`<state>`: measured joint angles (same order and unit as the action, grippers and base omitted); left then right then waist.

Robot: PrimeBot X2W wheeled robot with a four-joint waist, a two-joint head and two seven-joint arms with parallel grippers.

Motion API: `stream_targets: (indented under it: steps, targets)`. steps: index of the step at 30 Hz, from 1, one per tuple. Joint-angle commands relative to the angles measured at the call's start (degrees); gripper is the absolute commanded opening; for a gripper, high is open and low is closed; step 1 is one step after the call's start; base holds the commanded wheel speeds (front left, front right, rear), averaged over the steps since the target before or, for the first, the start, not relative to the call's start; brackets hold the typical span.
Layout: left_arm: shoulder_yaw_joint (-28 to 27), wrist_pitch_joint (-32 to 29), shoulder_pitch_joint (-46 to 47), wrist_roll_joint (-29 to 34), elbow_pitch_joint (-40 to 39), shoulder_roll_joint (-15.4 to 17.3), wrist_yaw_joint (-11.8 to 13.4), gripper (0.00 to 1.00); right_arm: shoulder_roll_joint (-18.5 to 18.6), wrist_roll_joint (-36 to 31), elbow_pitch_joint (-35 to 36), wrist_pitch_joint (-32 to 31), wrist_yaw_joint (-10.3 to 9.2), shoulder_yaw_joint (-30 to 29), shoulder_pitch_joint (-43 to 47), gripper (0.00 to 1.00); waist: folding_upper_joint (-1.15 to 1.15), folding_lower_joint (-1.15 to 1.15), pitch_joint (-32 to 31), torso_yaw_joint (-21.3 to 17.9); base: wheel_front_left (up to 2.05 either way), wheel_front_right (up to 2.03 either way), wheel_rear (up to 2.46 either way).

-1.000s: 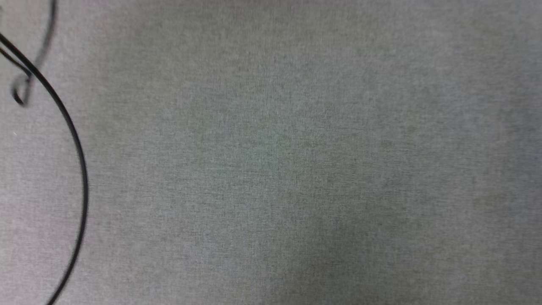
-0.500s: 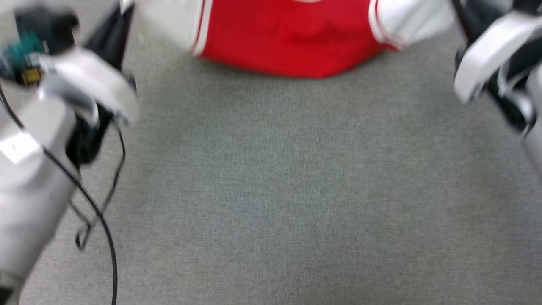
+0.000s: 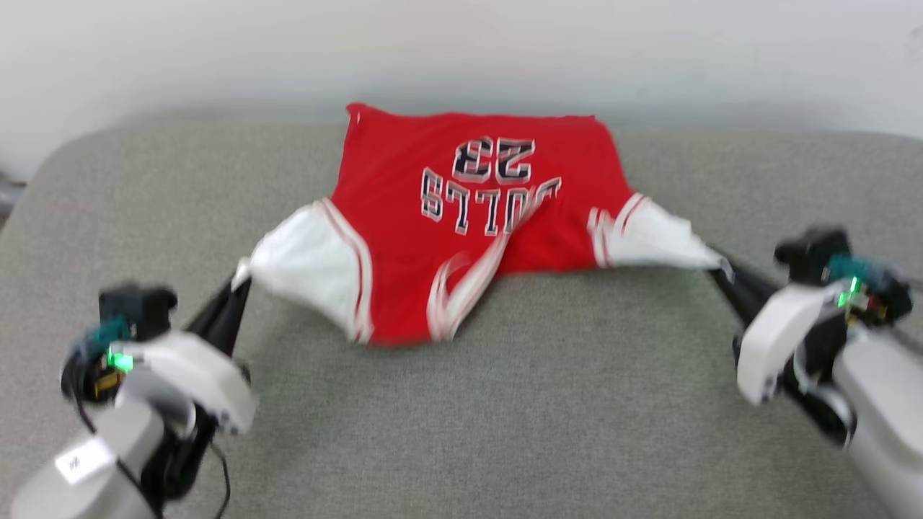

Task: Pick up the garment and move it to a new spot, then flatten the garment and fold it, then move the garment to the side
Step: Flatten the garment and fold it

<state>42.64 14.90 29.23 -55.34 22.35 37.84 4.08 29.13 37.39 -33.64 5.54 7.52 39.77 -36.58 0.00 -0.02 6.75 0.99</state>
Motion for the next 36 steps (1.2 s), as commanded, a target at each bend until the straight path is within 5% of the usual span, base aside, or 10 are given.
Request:
stream_targets:
  steps: [1,19,36]
  targets:
    - [-0.3,0.4,-2.3,-0.5,-0.7,0.5,0.4,0.00,0.3,0.5,0.5,0.1,-0.06,0.2,2.2,0.00,0.00,0.02,-2.3,-0.6,0.00,0.00,0.00]
    - [-6.1,0.4,-27.9,-4.5,-9.6,4.3,5.6,0.00,3.8,2.0,7.9,-1.2,-0.07,-8.6,29.6,0.00,0.00,0.02,-9.2,-1.1,0.00,0.00,0.00]
    - [-9.0,0.4,-37.8,-4.2,-12.4,4.2,8.1,0.00,3.0,-1.8,18.7,-9.2,-0.08,-18.3,50.8,0.00,0.00,0.02,-9.9,-1.1,0.00,0.00,0.00]
